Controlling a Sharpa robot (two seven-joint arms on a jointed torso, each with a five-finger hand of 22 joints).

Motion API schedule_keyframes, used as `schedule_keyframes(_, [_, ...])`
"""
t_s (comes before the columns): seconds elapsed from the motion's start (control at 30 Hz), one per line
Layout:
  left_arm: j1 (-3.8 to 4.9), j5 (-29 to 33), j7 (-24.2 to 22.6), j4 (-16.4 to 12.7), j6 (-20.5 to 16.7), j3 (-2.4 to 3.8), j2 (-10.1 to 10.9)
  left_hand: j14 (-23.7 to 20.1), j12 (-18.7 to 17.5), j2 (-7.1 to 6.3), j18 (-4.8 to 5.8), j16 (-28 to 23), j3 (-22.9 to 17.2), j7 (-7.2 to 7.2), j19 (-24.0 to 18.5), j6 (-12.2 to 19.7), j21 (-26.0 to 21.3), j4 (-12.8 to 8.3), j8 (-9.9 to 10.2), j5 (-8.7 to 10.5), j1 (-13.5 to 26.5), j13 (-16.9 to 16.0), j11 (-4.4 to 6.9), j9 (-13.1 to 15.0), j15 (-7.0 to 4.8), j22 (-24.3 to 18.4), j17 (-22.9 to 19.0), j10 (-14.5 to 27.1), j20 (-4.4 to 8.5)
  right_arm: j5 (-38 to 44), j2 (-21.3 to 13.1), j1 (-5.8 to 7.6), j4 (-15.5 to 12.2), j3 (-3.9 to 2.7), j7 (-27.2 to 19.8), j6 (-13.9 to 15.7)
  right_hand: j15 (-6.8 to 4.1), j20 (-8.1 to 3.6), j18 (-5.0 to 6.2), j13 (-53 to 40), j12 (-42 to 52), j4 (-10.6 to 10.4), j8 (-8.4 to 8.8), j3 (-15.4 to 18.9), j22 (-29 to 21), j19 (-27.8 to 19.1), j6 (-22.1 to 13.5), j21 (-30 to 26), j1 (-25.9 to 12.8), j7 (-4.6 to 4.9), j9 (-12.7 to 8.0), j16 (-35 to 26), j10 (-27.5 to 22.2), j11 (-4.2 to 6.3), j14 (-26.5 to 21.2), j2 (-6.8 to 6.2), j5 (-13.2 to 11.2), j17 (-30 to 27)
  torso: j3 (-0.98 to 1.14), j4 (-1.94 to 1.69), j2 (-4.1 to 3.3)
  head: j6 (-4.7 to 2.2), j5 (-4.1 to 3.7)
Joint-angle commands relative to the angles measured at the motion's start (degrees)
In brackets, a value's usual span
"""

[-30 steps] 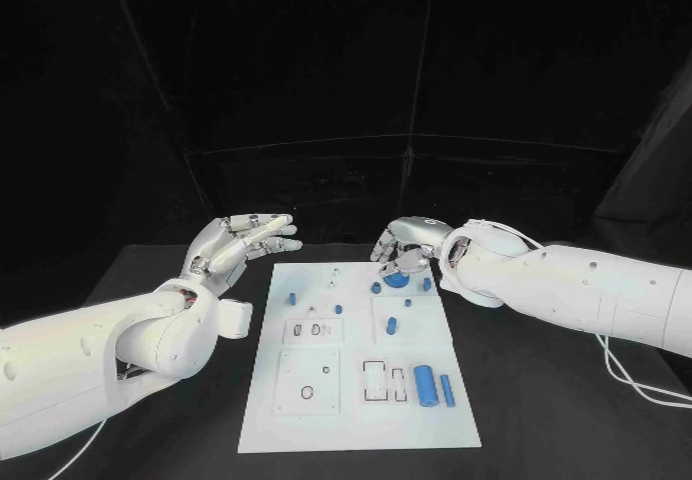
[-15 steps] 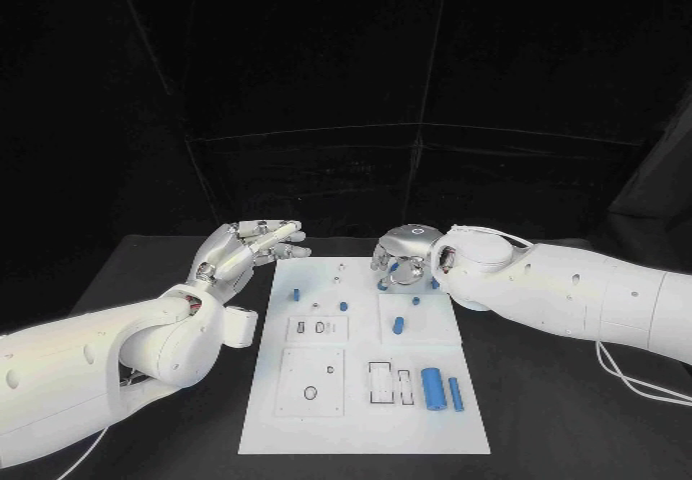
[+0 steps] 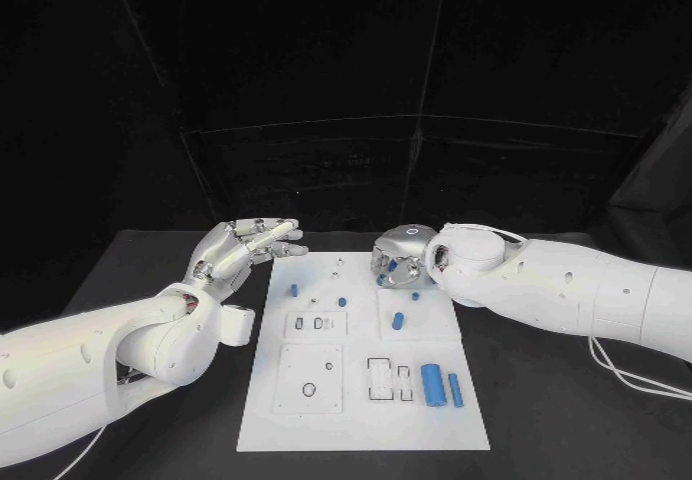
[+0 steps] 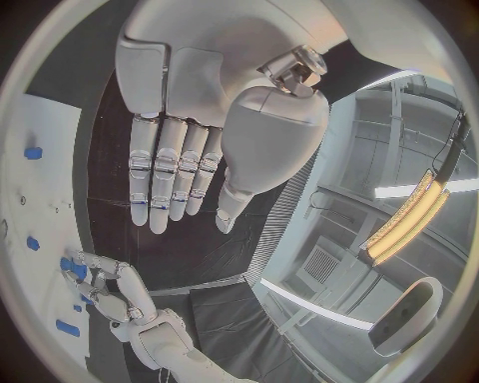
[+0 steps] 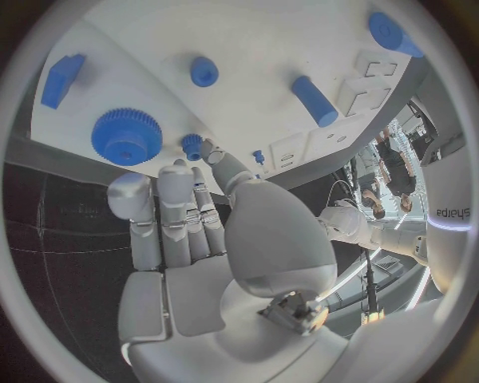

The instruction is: Assemble the parts on the task board

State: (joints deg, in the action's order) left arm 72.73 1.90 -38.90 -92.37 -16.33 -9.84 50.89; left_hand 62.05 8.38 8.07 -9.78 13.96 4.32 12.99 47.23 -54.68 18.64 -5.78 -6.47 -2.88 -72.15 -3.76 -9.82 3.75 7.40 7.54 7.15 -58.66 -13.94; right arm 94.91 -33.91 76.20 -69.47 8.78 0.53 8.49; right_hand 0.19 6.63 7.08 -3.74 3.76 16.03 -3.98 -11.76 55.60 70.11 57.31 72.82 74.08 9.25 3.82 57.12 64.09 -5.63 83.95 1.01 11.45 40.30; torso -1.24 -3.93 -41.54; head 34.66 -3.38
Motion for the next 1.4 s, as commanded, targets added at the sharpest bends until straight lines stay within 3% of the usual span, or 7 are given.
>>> schedule_keyframes(0.03, [0.06, -0.4, -1.6, 0.0, 1.1, 0.05, -0.1, 0.4, -0.4, 0.49, -0.8, -0.1, 0.1, 0.45, 0.5, 0.1, -0.2, -0.3, 0.3, -0.21, -0.1, 0.1, -0.31, -0.1, -0.08, 0.0, 0.1, 0.2, -0.06, 0.9, 0.2, 0.15, 0.1, -0.05, 0.4, -1.8, 0.24, -0.02, -0.65, 0.0, 0.3, 0.1, 0.1, -1.0, 1.3, 0.7, 0.6, 1.0, -0.3, 0.14, 0.0, 1.6, 0.8, -0.07, 1.0, 0.67, -1.0, 1.4, 0.08, -0.1, -0.2, -0.02, 0.01])
schedule_keyframes(0.27, [0.06, -0.4, -1.5, 0.1, 1.3, 0.05, -0.1, 0.5, -0.4, 0.54, -0.8, -0.2, 0.0, 0.47, 0.5, 0.1, -0.2, -0.4, 0.4, -0.21, -0.1, 0.1, -0.33, -0.1, -0.08, -0.1, 0.1, 0.2, -0.06, 0.9, 0.4, 0.14, 0.3, -0.04, 0.5, -2.4, 0.24, -0.03, -1.04, 0.0, 0.3, 0.2, 0.06, -3.9, 3.9, 1.7, 1.2, 2.8, 0.1, 0.27, 0.1, 4.4, 1.9, 0.04, 0.8, 1.32, -2.6, 3.9, 0.16, -0.23, -0.35, 0.31, 0.08])
schedule_keyframes(0.43, [0.05, -0.4, -1.4, 0.2, 1.4, 0.05, -0.1, 0.5, -0.5, 0.57, -0.8, -0.2, 0.0, 0.48, 0.6, 0.1, -0.2, -0.4, 0.4, -0.21, -0.1, 0.1, -0.33, -0.1, -0.08, -0.1, 0.1, 0.2, -0.06, 0.9, 0.5, 0.14, 0.4, -0.04, 0.4, -2.7, 0.17, -0.05, -1.41, 0.0, 0.4, 0.2, -0.12, -6.1, 6.2, 2.7, 2.2, 4.2, 0.1, 0.24, 0.1, 6.8, 3.1, 0.19, 1.0, 1.54, -3.0, 6.2, 0.23, -0.07, -0.41, 0.47, 0.16])
schedule_keyframes(0.8, [0.04, -0.4, -1.3, 0.4, 1.8, 0.04, -0.2, 0.6, -0.5, 0.62, -0.81, -0.3, 0.0, 0.49, 0.6, 0.1, -0.2, -0.4, 0.5, -0.21, -0.1, 0.1, -0.34, -0.1, -0.08, -0.1, 0.1, 0.2, -0.06, 1.8, 1.2, 0.13, 0.9, -0.04, 1.4, -2.9, 0.04, -0.15, -1.86, 0.0, 0.3, -0.2, -0.17, -9.3, 9.0, 3.8, 3.7, 6.1, -0.4, 0.05, 0.1, 9.5, 4.5, 0.45, 0.8, 1.09, -3.5, 8.5, 0.3, -0.15, -0.49, 0.89, 0.13])
schedule_keyframes(1.13, [0.04, -0.4, -1.2, 0.5, 2.1, 0.04, -0.1, 0.6, -0.5, 0.62, -0.81, -0.3, 0.0, 0.49, 0.6, 0.1, -0.2, -0.4, 0.5, -0.21, -0.1, 0.1, -0.34, -0.1, -0.08, -0.1, 0.1, 0.2, -0.06, 2.7, -0.3, 0.12, -2.5, -0.11, 3.0, 3.3, -0.1, -0.26, -2.39, -0.1, 0.4, -0.5, -0.32, -12.4, 12.0, 5.4, 5.1, 7.9, 0.1, 0.0, 0.2, 11.5, 6.0, 0.66, 0.8, 0.86, -3.4, 10.0, 0.32, -0.03, -0.44, 0.82, 0.32])
schedule_keyframes(1.23, [0.04, -0.4, -1.3, 0.5, 2.1, 0.04, 0.0, 0.6, -0.6, 0.69, -0.81, -0.3, 0.0, 0.49, 0.6, 0.1, -0.2, -0.4, 0.5, -0.21, -0.1, 0.1, -0.35, -0.1, -0.09, -0.1, 0.2, 0.2, -0.05, 2.8, -0.6, 0.12, -4.4, -1.62, 4.2, 5.5, -0.11, -0.27, -2.49, -0.1, 0.4, -0.5, -0.33, -12.6, 12.6, 5.7, 5.2, 8.1, 0.1, 0.0, 0.2, 11.7, 6.1, 0.7, 0.8, 0.79, -3.4, 10.2, 0.25, 0.04, -0.38, 0.66, 0.36])
schedule_keyframes(1.4, [0.05, -0.4, -1.3, 0.5, 2.3, 0.04, 0.1, 0.6, -0.6, 0.69, -0.81, -0.3, 0.0, 0.49, 0.6, 0.1, -0.2, -0.4, 0.5, -0.21, -0.1, 0.1, -0.35, -0.1, -0.09, -0.1, 0.2, 0.2, -0.05, 3.1, -0.1, 0.13, -5.2, -2.76, 5.9, 7.9, -0.11, -0.27, -2.54, -0.1, 0.3, -0.5, -0.28, -12.8, 12.8, 5.8, 5.2, 8.3, 0.1, 0.01, 0.2, 11.8, 6.1, 0.68, 0.8, 0.66, -3.5, 10.4, 0.25, -0.17, -0.54, 0.38, 0.32])
